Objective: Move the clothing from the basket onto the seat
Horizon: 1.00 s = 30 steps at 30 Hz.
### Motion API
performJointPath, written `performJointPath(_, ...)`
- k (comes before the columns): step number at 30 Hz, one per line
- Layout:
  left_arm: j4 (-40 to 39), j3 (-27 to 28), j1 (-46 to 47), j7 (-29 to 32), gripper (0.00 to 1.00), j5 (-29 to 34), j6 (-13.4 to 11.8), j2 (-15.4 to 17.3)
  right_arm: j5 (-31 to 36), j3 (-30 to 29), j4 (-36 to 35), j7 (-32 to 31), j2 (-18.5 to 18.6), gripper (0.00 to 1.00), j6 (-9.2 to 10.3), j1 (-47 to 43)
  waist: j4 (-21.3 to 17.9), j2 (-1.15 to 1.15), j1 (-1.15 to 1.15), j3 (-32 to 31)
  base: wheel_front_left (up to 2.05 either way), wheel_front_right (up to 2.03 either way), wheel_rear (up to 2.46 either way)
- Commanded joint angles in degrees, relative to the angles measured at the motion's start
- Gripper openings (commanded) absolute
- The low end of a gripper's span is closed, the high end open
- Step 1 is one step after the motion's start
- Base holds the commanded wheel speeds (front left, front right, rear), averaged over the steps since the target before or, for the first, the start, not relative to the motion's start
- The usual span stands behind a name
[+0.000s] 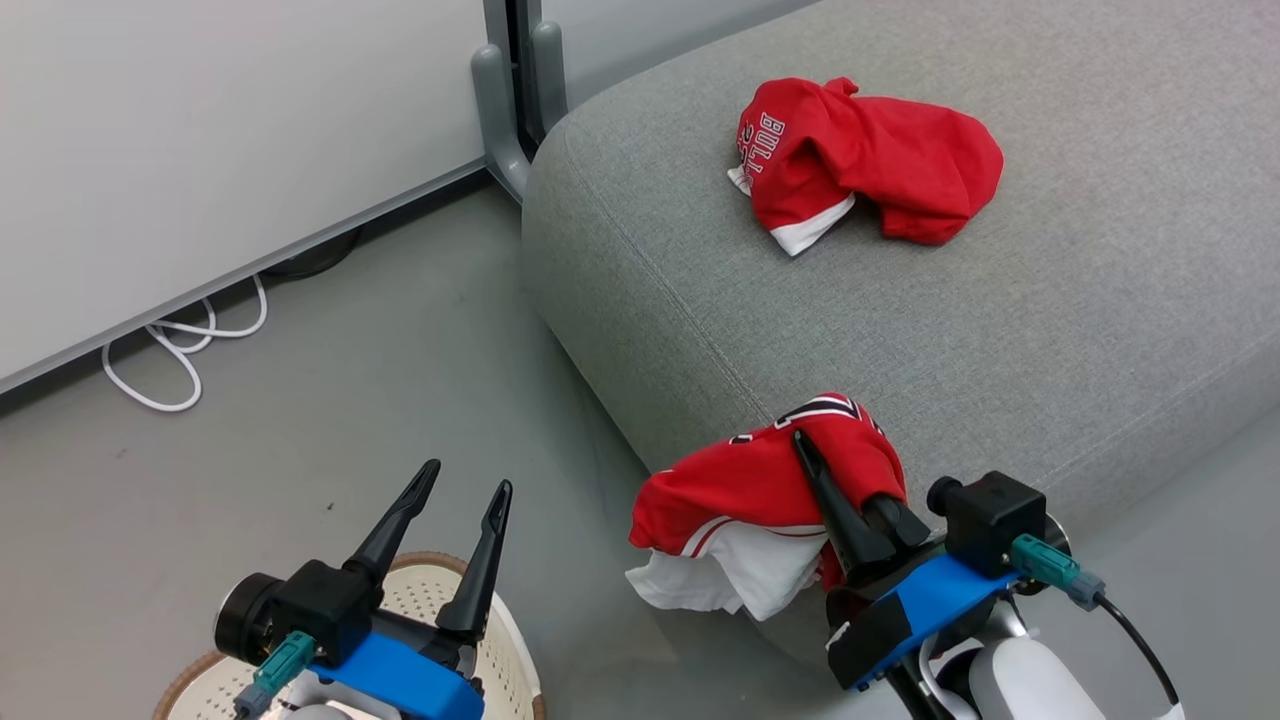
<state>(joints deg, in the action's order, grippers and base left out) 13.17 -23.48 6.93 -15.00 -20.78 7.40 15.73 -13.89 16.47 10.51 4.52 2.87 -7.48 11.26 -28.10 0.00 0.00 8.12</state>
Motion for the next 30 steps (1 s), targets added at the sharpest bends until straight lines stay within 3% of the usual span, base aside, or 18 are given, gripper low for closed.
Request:
performJointPath(1,0.03,-0.13,0.88,-0.27,1.00,-0.14,0.12,0.32,-0.20,-0.20,0.24,0.33,0.03,0.00,-0.03,0.69,-0.03,0.00,0.00,0.50,0.00,0.00,0.00)
performJointPath(11,-1.20,-0.11,2.77,-0.27,1.00,0.22,0.12,2.44,0.96,-3.52,0.99,0.66,0.03,0.00,-0.03,10.17,1.04,0.00,0.00,5.57,0.00,0.00,0.00)
performJointPath(19,-5.25,-1.04,7.92,-0.27,1.00,1.79,0.12,6.02,-1.34,-14.16,2.61,-3.10,0.27,0.00,-0.03,27.79,2.71,0.00,0.00,16.91,0.00,0.00,0.00)
performJointPath(30,-11.55,-3.26,16.73,0.50,1.00,3.69,0.13,10.55,-0.77,-31.68,8.46,-3.46,8.32,0.00,-0.03,49.85,6.60,0.00,0.00,33.19,0.00,0.00,0.00)
